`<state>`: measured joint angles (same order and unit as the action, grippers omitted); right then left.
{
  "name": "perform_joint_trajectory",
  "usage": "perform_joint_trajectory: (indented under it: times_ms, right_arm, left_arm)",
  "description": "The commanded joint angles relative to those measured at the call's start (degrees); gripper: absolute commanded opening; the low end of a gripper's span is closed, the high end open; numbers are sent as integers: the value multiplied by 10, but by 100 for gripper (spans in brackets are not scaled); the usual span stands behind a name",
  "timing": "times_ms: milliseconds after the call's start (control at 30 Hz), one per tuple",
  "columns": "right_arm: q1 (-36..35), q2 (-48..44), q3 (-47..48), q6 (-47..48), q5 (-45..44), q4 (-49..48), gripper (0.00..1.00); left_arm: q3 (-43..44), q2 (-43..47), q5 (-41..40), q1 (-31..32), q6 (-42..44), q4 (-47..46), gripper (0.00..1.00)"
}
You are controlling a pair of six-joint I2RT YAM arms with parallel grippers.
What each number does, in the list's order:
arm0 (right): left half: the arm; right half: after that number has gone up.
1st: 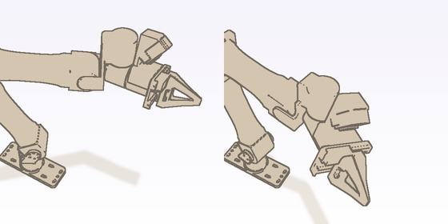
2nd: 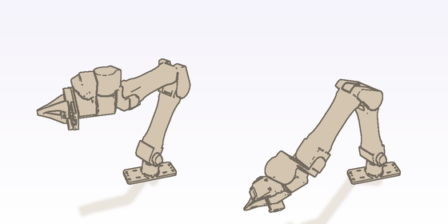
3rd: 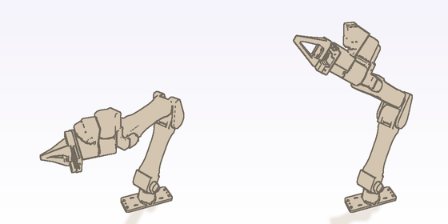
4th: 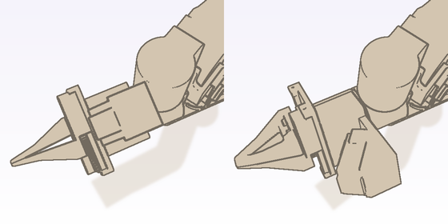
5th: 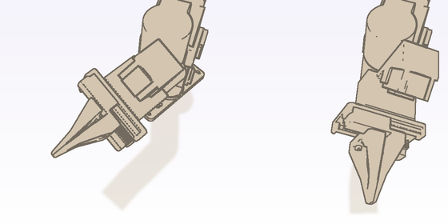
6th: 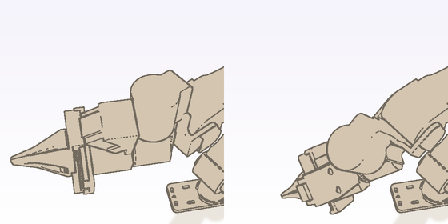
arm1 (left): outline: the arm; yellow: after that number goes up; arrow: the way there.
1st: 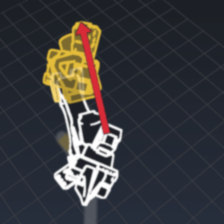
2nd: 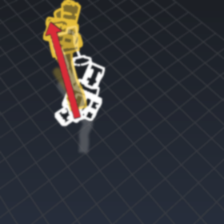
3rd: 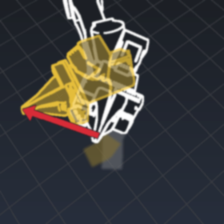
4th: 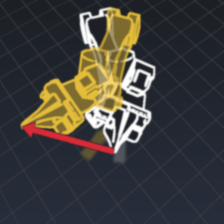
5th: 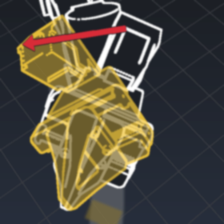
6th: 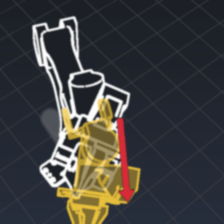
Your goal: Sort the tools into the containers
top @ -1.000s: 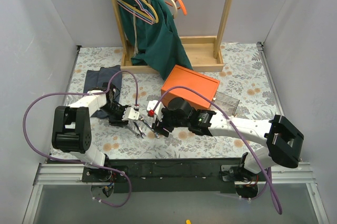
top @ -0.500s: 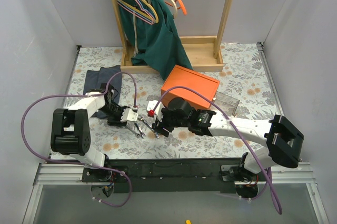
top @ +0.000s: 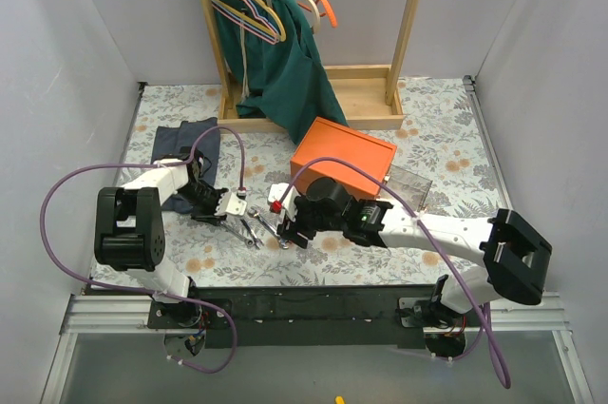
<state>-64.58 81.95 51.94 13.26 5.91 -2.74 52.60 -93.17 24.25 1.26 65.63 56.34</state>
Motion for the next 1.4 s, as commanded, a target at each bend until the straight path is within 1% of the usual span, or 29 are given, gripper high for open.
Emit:
perform_joint_trajectory:
  times_ms: [0, 67, 100, 133, 200, 300, 400, 467, 567, 800, 933, 1033, 1167, 1367]
  right_arm:
    - [1, -7, -31, -25, 38, -54, 68]
    - [0, 14, -41, -39, 71, -75, 68]
    - [-1, 22, -44, -39, 77, -102, 68]
    - [-2, 34, -44, -37, 74, -115, 68]
    - [-3, 75, -34, -34, 67, -140, 68]
    - [-5, 136, 10, -36, 68, -156, 68]
    - [-11, 185, 49, -37, 80, -194, 68]
    - [-13, 218, 73, -43, 76, -203, 68]
    - [-13, 243, 104, -44, 80, -206, 67]
    - [-36, 251, 120, -28, 103, -200, 65]
    - [-59, 253, 120, -12, 109, -192, 65]
    - [-73, 262, 121, -5, 94, -182, 65]
    - [-86, 276, 127, 14, 48, -166, 65]
    - [-87, 283, 126, 38, -21, -185, 64]
  left_arm:
    - [-46, -45, -82, -9, -9, 3, 13]
    - [-39, -55, -83, -10, -28, 14, 8]
    - [-33, -61, -78, -12, -37, 34, 7]
    - [-16, -74, -70, -12, -56, 46, 3]
    - [3, -88, -51, -12, -70, 86, 0]
    - [45, -103, -26, -12, -95, 123, 0]
    - [87, -115, 4, -12, -124, 160, 0]
    - [98, -113, 18, -12, -133, 173, 0]
    - [94, -107, 33, -12, -133, 192, 0]
    - [102, -120, 57, -12, -158, 206, 0]
    - [125, -135, 77, -12, -173, 214, 0]
    - [137, -145, 88, -12, -178, 225, 0]
    - [145, -147, 98, -12, -176, 232, 0]
    - [140, -143, 90, -12, -172, 232, 0]
